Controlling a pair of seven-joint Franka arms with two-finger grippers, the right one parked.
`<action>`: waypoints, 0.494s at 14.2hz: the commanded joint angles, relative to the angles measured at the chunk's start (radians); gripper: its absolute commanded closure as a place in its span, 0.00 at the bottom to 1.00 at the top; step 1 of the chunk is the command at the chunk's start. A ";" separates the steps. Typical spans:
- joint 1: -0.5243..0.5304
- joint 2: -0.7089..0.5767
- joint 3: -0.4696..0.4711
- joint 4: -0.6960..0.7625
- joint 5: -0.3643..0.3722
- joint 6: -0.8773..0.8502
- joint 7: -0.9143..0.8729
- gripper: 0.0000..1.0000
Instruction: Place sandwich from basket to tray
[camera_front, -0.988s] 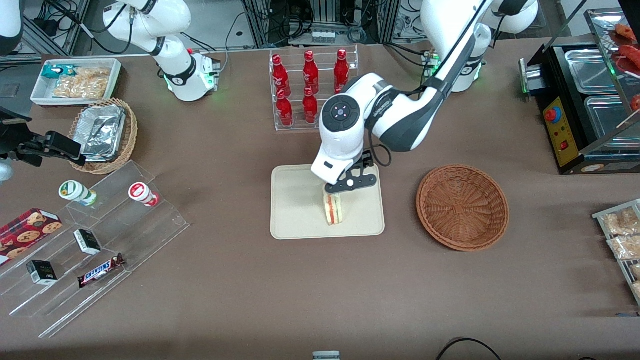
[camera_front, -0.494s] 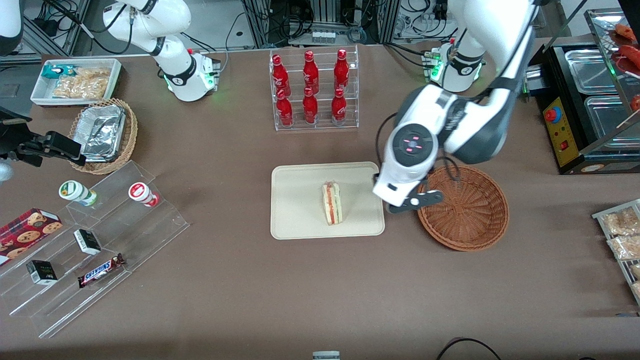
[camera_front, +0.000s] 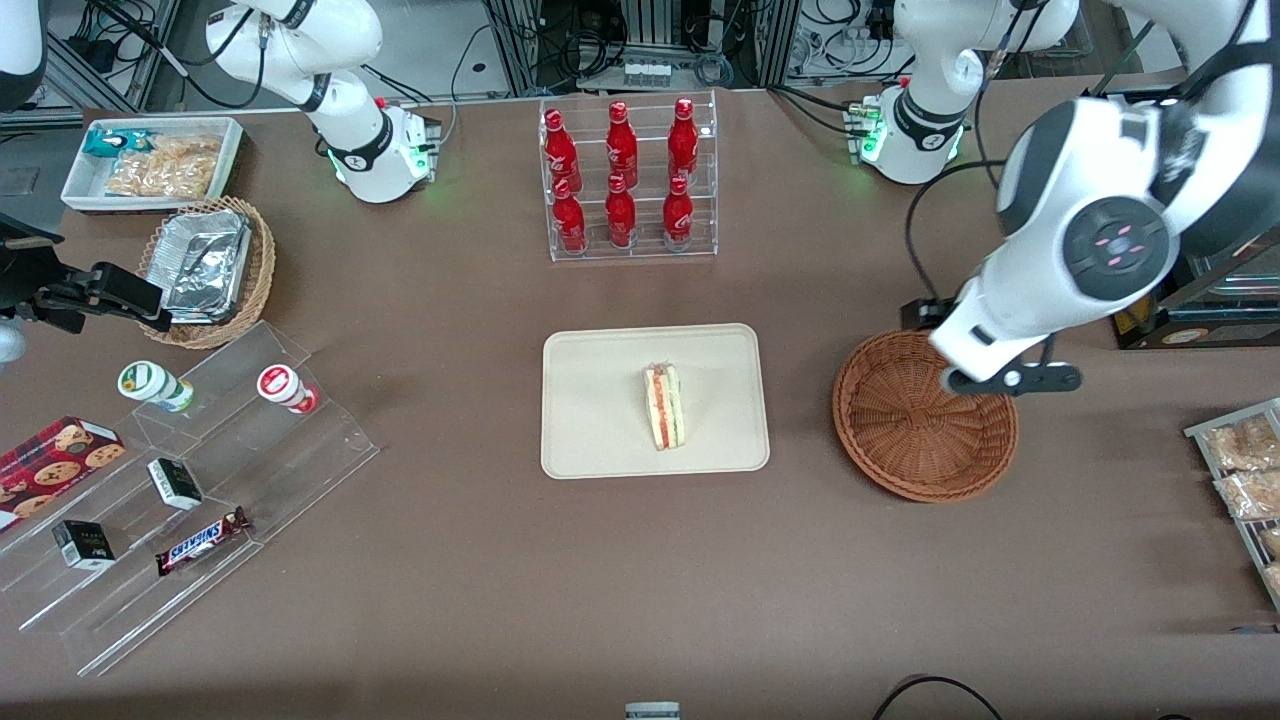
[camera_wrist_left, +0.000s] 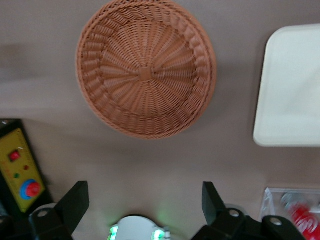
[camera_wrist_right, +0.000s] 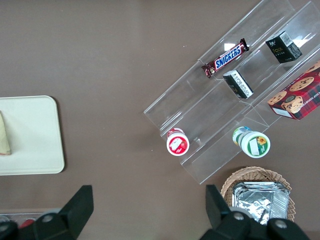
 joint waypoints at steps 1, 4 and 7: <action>0.057 -0.085 -0.008 -0.038 -0.021 -0.004 0.164 0.00; 0.076 -0.132 0.051 -0.025 -0.039 0.004 0.217 0.00; 0.074 -0.152 0.114 0.001 -0.077 0.005 0.218 0.00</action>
